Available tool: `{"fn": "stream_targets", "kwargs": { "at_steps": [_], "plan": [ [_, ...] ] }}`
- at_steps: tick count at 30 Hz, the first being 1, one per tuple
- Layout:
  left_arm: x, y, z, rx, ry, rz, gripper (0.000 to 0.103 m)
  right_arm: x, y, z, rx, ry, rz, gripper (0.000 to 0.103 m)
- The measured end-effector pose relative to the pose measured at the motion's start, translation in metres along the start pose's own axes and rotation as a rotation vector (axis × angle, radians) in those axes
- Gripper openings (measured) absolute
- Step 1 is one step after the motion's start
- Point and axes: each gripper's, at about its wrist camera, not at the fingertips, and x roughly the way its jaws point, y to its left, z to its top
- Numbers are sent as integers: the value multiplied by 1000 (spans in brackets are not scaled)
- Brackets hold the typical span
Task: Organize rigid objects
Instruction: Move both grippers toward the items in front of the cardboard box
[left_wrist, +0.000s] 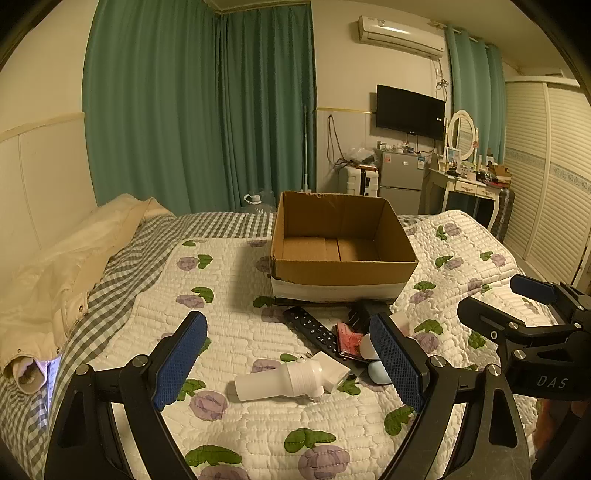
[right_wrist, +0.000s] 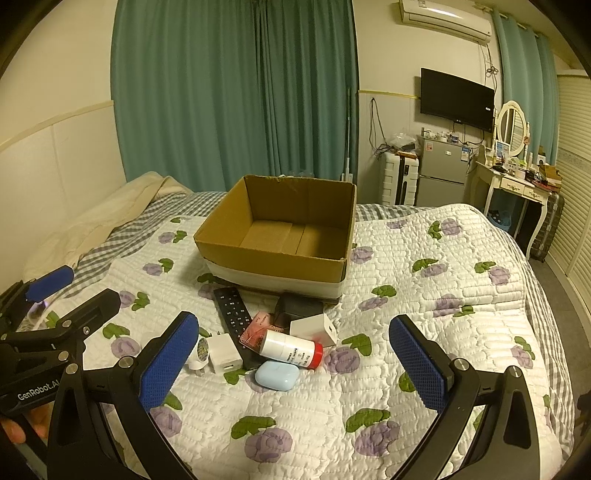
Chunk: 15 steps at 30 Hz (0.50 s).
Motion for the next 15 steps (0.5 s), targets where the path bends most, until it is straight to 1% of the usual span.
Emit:
{"fn": "stream_targets", "kwargs": {
  "at_steps": [15],
  "plan": [
    [1, 4, 3, -11, 8, 2, 92, 1, 1, 1, -7, 3, 3, 103]
  ]
}}
